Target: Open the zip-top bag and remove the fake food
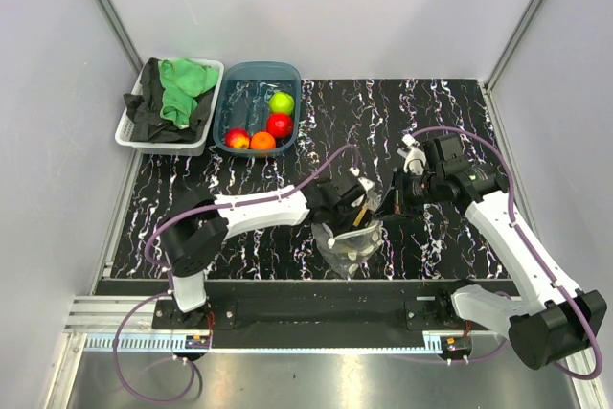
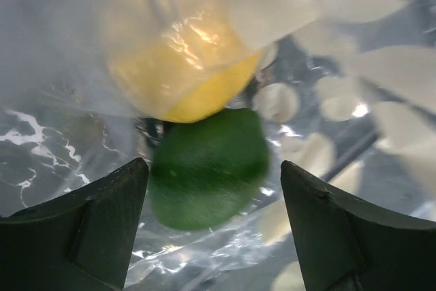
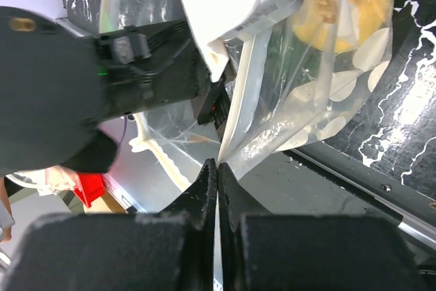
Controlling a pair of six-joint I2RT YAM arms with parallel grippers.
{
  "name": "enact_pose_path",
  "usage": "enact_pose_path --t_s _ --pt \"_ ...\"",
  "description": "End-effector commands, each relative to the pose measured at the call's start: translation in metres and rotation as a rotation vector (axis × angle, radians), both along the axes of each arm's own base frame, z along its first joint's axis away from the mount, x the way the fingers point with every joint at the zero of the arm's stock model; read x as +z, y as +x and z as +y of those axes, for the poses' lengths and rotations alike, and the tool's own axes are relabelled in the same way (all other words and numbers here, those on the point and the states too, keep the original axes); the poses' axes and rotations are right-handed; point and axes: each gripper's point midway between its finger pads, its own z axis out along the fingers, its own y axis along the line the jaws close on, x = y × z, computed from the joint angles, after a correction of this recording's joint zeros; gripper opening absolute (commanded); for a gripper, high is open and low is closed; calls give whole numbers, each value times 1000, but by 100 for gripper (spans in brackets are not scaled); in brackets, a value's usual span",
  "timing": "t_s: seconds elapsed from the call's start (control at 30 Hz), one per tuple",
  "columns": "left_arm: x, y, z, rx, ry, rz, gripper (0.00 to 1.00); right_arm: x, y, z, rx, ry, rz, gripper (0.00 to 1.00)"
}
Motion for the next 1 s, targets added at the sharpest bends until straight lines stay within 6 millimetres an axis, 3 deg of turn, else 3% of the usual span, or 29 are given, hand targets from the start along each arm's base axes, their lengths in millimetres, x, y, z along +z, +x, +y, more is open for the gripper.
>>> enact_pose_path --t_s 0.0,0.2,0.33,0.47,0.67,0.8,0.97 --pt "-25 -1 21 -42 99 -32 79 -1 5 -3 -18 -15 -26 0" --pt "-36 -4 23 -76 109 -26 80 -8 7 -5 -51 -21 -15 0" --pt "-27 2 15 -88 83 -57 59 -11 7 -4 -70 -13 -10 0" --pt "2 9 1 -88 11 -95 30 -10 8 -5 -68 -15 -20 0" --pt "59 18 -25 -43 -122 -124 5 -1 7 -4 -43 -14 -41 0" --pt "94 24 -36 7 -197 -135 0 6 13 -6 -32 -34 -66 0" --pt "129 18 -32 100 -257 -85 0 7 11 -14 -29 -92 -64 0"
